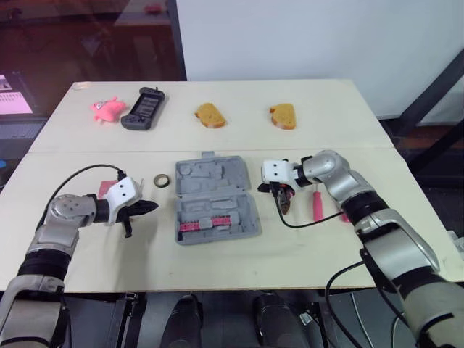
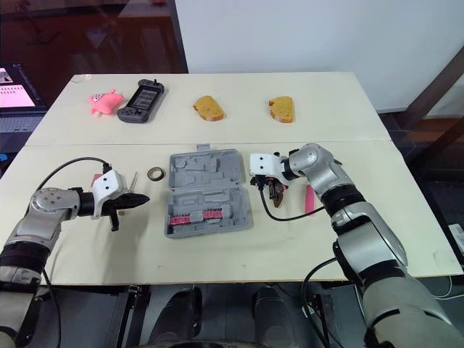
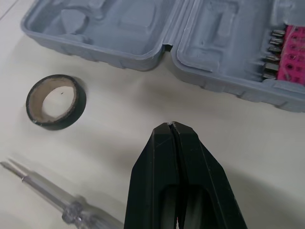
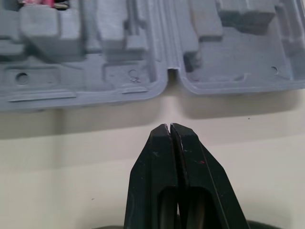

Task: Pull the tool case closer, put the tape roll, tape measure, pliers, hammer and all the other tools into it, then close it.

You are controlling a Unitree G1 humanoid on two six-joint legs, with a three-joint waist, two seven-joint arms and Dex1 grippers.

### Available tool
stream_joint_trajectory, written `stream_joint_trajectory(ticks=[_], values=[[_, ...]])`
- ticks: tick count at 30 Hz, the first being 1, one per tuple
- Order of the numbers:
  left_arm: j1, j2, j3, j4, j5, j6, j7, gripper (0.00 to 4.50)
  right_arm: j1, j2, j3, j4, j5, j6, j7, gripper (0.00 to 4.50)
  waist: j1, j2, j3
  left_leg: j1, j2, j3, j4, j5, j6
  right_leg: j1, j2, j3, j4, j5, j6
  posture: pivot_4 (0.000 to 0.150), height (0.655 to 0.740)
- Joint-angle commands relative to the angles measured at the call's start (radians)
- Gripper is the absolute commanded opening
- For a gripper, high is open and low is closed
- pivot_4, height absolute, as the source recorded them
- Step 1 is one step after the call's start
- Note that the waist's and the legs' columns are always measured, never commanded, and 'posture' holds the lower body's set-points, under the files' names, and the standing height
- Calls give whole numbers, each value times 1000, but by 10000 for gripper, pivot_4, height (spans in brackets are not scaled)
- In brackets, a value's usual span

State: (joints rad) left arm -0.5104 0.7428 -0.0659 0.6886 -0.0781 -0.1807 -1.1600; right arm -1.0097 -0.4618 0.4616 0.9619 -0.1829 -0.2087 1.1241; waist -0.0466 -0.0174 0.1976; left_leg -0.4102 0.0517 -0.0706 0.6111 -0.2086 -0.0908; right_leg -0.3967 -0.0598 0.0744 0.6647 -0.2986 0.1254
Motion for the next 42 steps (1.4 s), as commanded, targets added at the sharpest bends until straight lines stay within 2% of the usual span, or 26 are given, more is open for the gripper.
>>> stream_joint_trajectory(ticks=[1,13,24,29,37,42], values=[[-51,-27,-12,71,21,-43,-3,0,-51,39,-28,113,-23,-66,-38,685,-1,0,0,0,0,0,0,0,0,0,0,0,0,0,0,1500,7400],[-107,-146,-32,179,57,-54,41,0,-94,162,-52,276,-76,-150,-150,685,-10,0,0,0,0,-1,0,0,0,0,0,0,2,0,0,1500,7400],[-177,-186,-45,272,110,-135,108,0,-61,186,-84,247,-70,-183,-77,685,-13,1,0,1,0,-2,0,0,0,1,0,-1,2,0,0,1500,7400],[-179,-213,-62,273,121,-152,79,0,-41,185,-105,222,-61,-166,-45,685,-13,1,0,1,0,-2,0,0,0,1,0,-1,2,0,0,1500,7400],[-152,-218,-88,205,151,-113,54,0,65,144,-143,39,-18,-53,47,685,-11,1,0,1,0,-3,1,0,0,2,0,-1,2,0,0,1500,7400],[-86,-196,-83,57,125,-19,24,0,200,104,-154,-217,19,94,83,685,-10,1,-1,1,0,-3,1,0,0,2,0,-1,2,0,1,1500,7400]])
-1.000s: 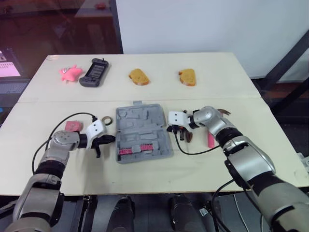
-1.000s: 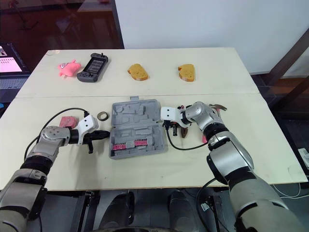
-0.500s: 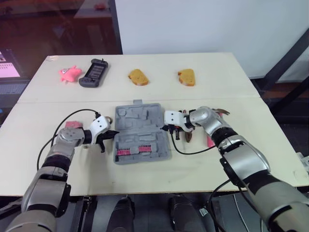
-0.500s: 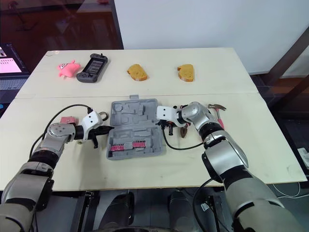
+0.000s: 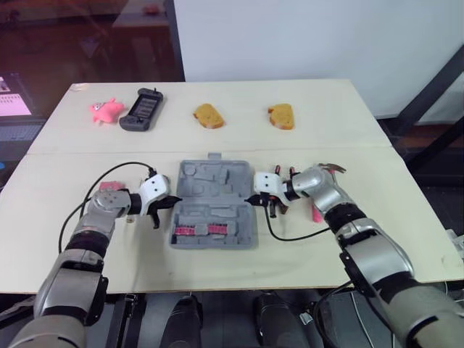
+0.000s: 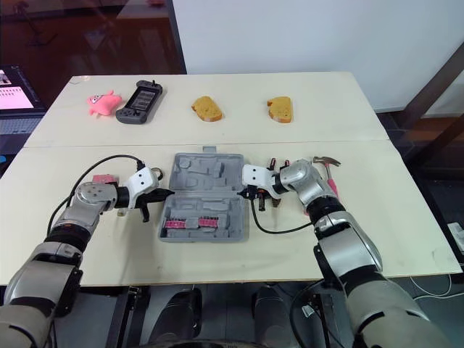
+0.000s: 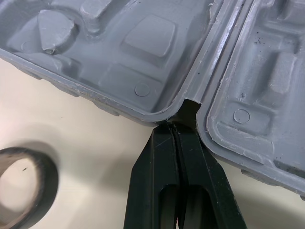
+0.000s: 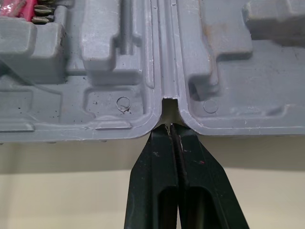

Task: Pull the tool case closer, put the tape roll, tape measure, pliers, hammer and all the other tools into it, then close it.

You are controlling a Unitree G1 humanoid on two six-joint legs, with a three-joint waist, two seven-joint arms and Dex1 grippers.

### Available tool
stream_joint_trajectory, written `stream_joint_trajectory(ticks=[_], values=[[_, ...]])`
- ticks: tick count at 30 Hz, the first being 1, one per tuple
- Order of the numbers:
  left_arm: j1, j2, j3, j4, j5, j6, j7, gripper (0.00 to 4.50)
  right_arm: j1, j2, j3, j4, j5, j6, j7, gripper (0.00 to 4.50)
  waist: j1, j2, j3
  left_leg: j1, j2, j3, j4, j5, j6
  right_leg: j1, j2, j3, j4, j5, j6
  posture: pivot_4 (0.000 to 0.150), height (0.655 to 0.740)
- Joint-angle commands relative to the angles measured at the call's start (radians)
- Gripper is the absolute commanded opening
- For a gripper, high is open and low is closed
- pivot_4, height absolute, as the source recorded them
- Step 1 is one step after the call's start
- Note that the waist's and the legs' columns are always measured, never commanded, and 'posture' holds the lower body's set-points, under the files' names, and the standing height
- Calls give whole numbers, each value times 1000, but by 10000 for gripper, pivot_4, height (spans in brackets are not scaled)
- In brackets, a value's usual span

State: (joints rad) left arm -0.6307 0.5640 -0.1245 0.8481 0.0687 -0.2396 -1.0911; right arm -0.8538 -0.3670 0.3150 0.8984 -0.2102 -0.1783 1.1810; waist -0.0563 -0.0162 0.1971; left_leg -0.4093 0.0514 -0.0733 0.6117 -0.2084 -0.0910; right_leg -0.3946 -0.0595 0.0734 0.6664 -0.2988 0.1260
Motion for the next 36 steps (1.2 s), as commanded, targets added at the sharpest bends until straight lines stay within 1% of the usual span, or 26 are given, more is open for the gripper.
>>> stream_joint_trajectory(ticks=[1,5,9,12,18,24,28,33,36], values=[[52,-12,-24,-138,-30,61,-52,0,72,3,-9,-205,52,94,29,685,-1,0,0,0,0,0,0,0,0,0,0,0,0,0,0,1500,7400],[132,14,-27,-293,-51,145,-77,0,176,-14,-13,-394,78,216,29,685,-2,0,0,0,0,0,0,0,0,0,0,0,0,0,0,1500,7400],[216,40,-31,-439,-69,229,-97,0,243,-27,-16,-528,91,305,19,685,-4,0,0,0,0,0,0,0,0,0,0,0,0,0,0,1500,7400],[273,60,-31,-532,-82,288,-101,0,271,-32,-17,-582,94,345,9,685,-3,0,0,1,0,0,0,0,0,0,0,0,0,0,0,1500,7400],[375,78,-33,-652,-94,361,-79,0,314,-29,4,-647,98,397,4,685,-3,0,0,1,0,0,0,0,0,0,0,0,-1,0,0,1500,7400],[412,97,-12,-700,-105,395,-56,0,360,-13,26,-727,103,449,-8,685,-5,0,0,1,0,0,0,0,0,1,0,0,-1,0,0,1500,7400],[420,119,14,-698,-111,402,-45,0,369,-24,30,-742,94,475,-23,685,-7,0,0,1,0,0,0,0,0,0,0,0,-1,0,0,1500,7400],[428,147,38,-675,-121,392,-28,0,350,-79,3,-705,84,474,-39,685,-11,0,0,1,0,0,0,0,0,0,1,0,-1,0,0,1500,7400],[432,152,45,-678,-133,393,-15,0,342,-111,-20,-706,111,480,-27,685,-10,0,0,1,0,0,0,0,0,0,0,0,-1,0,0,1500,7400]])
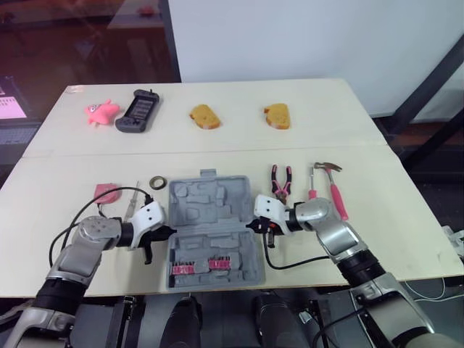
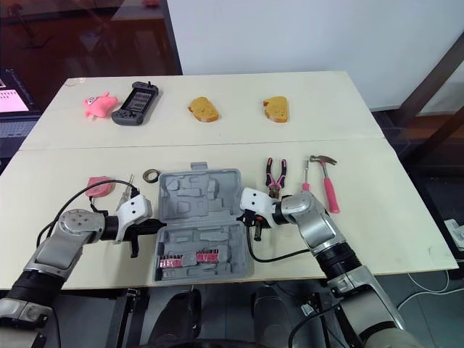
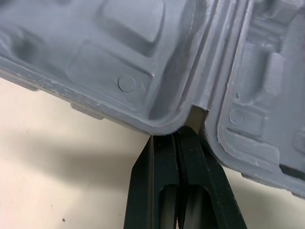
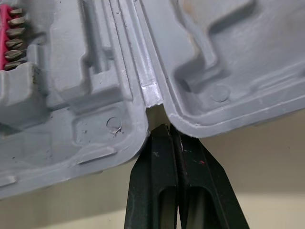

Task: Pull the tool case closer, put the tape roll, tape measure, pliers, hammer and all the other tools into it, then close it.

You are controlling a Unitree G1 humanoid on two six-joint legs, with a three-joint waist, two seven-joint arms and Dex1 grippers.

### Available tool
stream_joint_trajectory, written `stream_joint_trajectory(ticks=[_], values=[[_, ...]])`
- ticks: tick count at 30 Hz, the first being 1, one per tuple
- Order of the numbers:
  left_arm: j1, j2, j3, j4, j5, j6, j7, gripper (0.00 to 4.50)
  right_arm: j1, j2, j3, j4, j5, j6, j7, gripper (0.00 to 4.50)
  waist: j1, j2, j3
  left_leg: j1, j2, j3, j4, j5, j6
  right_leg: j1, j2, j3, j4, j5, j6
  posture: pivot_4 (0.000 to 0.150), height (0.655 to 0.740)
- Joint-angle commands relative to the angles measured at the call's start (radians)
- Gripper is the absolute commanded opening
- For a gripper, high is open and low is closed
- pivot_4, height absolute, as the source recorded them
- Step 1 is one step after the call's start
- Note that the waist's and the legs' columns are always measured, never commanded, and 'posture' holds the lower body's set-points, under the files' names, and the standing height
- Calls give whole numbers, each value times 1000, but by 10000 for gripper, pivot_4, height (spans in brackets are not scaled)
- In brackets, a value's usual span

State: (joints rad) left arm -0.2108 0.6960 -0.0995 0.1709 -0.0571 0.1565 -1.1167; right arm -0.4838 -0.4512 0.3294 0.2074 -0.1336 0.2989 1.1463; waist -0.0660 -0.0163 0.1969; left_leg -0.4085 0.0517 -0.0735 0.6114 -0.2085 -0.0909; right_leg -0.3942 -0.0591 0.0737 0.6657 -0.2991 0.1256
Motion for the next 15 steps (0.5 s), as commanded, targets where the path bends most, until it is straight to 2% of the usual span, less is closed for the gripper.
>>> stream_joint_trajectory(ticks=[1,15], values=[[12,21,21,0,-9,-4,15,0,-30,-32,-37,-18,44,6,10,685,1,0,0,0,0,0,0,0,0,0,0,0,0,0,0,1500,7400],[29,2,13,-48,-86,29,9,0,3,-35,13,-83,79,40,7,685,1,0,0,0,0,0,0,0,0,0,0,0,0,0,0,1500,7400]])
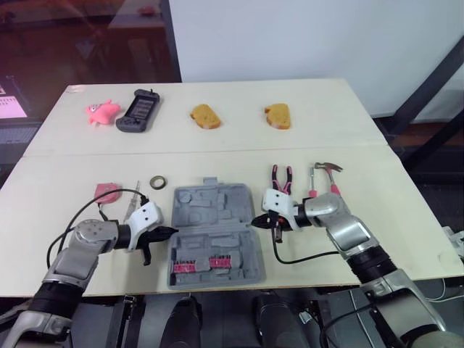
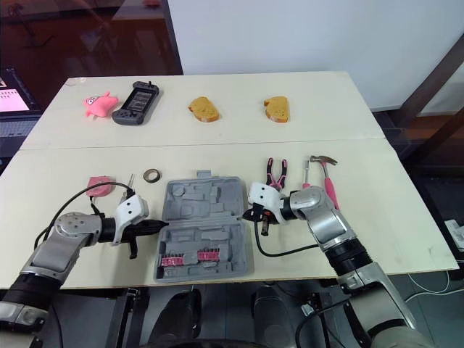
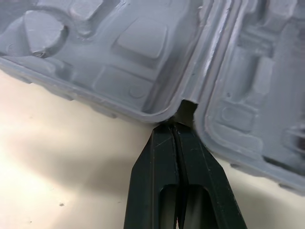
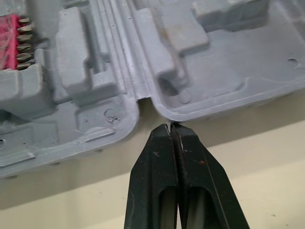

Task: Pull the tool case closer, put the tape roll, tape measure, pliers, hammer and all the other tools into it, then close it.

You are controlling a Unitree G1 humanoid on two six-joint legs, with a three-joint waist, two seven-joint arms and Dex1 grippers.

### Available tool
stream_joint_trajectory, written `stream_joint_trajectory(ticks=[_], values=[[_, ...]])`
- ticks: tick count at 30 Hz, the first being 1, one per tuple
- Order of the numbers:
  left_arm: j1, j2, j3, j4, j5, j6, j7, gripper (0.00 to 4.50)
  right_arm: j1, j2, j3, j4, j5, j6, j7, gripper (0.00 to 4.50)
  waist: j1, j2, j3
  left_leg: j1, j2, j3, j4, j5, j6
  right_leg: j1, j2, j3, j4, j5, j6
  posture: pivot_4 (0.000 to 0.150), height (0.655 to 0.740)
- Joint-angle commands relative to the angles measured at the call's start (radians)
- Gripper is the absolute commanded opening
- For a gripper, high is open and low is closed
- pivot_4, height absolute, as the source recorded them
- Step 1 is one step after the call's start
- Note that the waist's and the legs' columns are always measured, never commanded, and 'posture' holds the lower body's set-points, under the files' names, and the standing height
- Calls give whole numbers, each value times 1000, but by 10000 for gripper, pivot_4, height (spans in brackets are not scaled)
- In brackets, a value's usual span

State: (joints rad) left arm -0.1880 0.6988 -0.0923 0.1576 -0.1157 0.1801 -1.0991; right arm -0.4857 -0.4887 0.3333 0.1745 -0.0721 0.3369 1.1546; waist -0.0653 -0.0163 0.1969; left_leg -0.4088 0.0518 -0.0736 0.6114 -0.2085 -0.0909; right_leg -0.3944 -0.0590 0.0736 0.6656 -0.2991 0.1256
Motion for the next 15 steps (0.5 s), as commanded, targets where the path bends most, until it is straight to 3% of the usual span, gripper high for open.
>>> stream_joint_trajectory(ticks=[1,15], values=[[7,-1,4,-37,-29,8,-11,0,7,4,13,-53,19,2,-4,685,1,0,0,0,0,0,0,0,0,0,0,0,0,0,0,1500,7400],[28,10,0,-62,-31,18,-23,0,47,12,33,-117,44,50,1,685,5,0,0,0,0,0,0,0,0,0,0,0,0,0,0,1500,7400]])
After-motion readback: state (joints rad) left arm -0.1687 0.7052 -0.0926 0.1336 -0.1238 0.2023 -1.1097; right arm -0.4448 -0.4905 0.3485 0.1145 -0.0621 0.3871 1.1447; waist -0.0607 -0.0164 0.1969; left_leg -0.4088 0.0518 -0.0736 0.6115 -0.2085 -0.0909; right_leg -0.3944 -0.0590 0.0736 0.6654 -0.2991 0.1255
